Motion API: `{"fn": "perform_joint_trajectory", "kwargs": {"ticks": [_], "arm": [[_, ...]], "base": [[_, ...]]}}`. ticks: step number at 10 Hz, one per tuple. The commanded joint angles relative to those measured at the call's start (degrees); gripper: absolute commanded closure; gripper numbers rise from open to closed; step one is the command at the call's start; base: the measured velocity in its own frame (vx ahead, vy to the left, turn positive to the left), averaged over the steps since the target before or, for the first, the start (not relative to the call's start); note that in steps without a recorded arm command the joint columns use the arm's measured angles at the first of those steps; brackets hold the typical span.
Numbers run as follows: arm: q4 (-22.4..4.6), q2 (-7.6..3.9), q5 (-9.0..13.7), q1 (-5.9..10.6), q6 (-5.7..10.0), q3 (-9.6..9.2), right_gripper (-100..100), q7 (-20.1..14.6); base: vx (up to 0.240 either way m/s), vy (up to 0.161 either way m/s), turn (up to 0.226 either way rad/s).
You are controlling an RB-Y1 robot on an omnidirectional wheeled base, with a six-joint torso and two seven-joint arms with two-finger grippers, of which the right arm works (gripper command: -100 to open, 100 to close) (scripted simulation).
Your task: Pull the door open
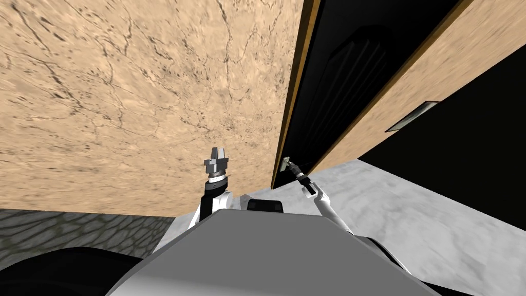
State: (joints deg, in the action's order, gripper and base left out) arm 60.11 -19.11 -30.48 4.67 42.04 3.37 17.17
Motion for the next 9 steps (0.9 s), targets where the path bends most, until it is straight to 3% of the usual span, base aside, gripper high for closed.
{"fn": "perform_joint_trajectory", "kwargs": {"ticks": [1, 7, 8, 9], "arm": [[-0.2, -0.06, 2.5, 0.54, -0.13, -0.64, 100, -2.6], [-2.0, -0.06, 12.7, 2.64, -1.68, -3.41, 100, -12.5], [-2.0, -0.06, 12.9, 2.64, -1.68, -3.41, 100, -13.0], [-2.3, -0.06, 14.8, 3.01, -1.96, -3.91, 100, -14.8]], "base": [[-0.083, -0.077, 0.108], [-0.093, -0.084, 0.127], [-0.067, -0.059, 0.075], [-0.049, -0.036, 0.084]]}}
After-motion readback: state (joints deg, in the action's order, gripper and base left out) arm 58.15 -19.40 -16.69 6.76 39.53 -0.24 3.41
